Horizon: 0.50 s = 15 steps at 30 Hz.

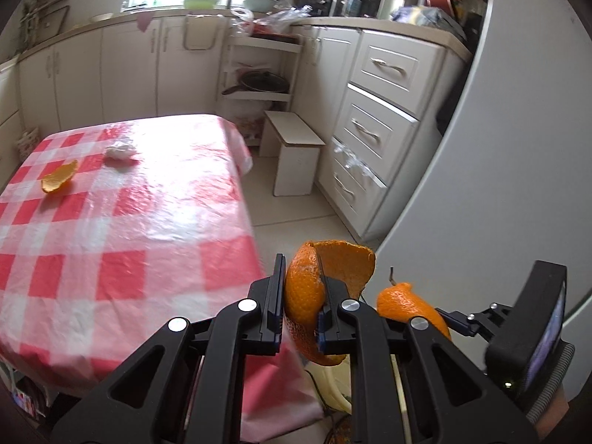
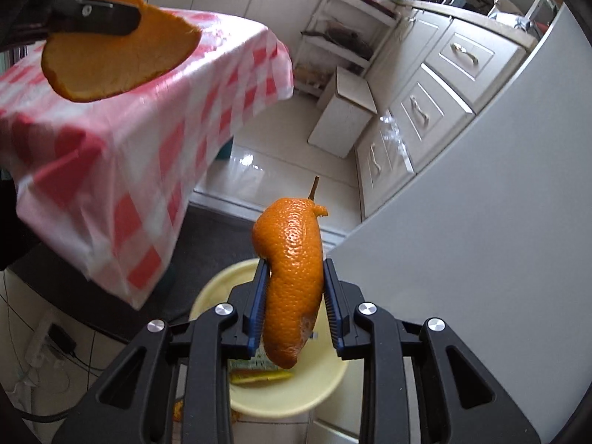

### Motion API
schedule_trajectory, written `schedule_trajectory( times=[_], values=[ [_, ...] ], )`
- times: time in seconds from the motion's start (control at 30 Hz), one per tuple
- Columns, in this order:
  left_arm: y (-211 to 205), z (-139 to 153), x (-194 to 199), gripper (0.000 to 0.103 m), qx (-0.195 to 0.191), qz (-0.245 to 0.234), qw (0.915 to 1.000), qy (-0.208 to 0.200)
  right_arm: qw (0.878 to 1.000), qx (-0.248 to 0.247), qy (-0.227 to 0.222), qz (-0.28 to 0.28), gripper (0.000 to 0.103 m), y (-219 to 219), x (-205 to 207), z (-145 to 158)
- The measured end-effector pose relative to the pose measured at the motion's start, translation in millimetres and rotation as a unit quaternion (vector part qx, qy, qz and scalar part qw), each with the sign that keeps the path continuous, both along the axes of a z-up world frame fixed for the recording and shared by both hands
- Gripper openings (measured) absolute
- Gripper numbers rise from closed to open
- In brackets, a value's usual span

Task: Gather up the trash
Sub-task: 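Carry the orange and peel half with both grippers over the yellow bucket, then open both grippers to drop the orange and peel into the bucket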

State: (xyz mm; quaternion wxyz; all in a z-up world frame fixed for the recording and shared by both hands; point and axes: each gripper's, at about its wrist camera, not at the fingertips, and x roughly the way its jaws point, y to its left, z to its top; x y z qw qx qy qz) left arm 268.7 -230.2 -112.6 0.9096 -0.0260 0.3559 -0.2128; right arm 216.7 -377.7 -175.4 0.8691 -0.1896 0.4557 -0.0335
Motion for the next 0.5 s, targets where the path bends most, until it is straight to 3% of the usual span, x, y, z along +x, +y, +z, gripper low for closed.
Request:
schedule_trajectory(
  times=[0.2, 0.3, 0.5],
  values=[
    [-26, -7, -13, 0.012, 0.011, -0.022, 0.9996, 0.010, 1.000, -0.003, 0.009, -0.011, 0.030, -15, -4, -6],
    [-42, -12, -15, 0.012, 0.016, -0.032, 0.9993, 0.014, 1.000, -0.010, 0.012, -0.016, 0.041, -19, -7, -8],
    [-74, -29, -7, 0.012, 0.017, -0.048, 0.9978, 0.041, 0.999, -0.036, 0.020, -0.035, 0.051, -35, -8, -5]
  ],
)
